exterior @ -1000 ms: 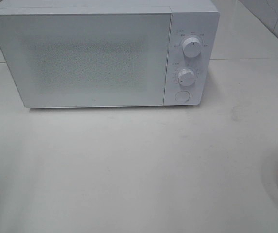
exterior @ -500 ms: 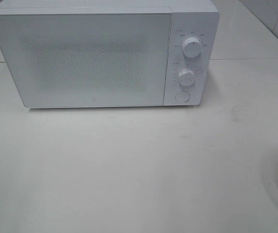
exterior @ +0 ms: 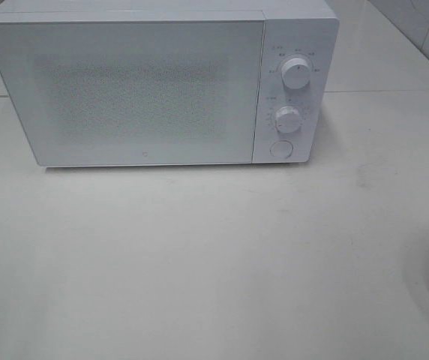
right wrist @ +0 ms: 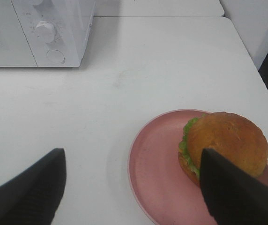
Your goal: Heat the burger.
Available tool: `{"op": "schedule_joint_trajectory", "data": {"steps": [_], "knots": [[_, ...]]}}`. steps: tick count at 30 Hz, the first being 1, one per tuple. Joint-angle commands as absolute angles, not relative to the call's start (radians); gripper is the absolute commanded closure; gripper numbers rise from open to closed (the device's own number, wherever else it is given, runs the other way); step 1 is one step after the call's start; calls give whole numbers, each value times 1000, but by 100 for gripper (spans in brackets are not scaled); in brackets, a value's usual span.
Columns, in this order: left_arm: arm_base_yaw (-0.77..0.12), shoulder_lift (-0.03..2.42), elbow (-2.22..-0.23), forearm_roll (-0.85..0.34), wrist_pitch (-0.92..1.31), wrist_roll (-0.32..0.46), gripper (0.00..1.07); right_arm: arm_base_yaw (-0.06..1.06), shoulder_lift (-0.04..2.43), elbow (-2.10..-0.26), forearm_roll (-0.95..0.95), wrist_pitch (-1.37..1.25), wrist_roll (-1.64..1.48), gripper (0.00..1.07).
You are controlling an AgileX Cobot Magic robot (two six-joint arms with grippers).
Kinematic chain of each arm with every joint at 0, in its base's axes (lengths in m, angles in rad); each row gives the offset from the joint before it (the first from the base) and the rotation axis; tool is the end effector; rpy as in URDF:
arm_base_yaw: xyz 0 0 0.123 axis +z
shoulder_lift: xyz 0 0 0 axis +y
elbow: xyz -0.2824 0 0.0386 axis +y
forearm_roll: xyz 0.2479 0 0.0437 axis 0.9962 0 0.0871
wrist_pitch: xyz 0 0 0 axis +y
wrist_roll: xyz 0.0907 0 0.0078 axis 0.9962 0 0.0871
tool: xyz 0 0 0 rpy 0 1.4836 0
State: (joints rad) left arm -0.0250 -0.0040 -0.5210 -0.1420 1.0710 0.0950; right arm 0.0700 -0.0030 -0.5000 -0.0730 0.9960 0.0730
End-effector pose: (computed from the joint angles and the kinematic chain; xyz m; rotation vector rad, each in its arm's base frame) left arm -0.0091 -0.0111 0.2828 0.1309 2.0196 -0.1251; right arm -0.0025 -0.0058 0.2827 0.0036 1.9746 0.0068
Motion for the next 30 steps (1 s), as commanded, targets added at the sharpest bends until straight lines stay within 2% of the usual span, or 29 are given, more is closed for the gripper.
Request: {"op": "schedule_joint_trajectory", "data": {"steps": [1,30], "knots": [[-21,-25,-517,-148,1068,90,6,67,-29,-498,-71,998,57,31],[-21,-22,-517,-148,1068,90,6,67,-29,-498,-71,998,57,31]]}}
